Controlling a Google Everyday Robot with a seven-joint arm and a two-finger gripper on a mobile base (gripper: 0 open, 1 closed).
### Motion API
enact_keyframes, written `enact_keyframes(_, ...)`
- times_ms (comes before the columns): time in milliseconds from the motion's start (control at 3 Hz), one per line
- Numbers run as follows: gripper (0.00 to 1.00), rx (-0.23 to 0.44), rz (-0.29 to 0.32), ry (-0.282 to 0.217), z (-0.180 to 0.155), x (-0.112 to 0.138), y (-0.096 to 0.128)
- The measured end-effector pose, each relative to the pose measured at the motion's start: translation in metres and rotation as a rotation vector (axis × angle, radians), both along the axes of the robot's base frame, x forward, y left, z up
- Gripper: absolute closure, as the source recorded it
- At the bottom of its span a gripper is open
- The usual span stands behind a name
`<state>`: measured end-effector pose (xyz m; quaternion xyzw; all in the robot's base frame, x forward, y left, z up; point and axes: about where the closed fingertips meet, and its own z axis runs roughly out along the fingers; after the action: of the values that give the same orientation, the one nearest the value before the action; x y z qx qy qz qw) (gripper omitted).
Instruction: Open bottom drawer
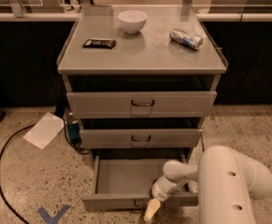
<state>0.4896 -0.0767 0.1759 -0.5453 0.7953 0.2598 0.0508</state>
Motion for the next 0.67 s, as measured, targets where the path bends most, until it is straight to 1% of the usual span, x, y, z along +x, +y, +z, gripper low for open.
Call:
enact_keyframes(333, 0.0, -0.026, 0.03, 0.062, -0.008, -0.0327, 0.0019)
enact_keyframes(667, 0.0, -0.031, 0.031, 0.074, -0.0054, -0.0375, 0.0004)
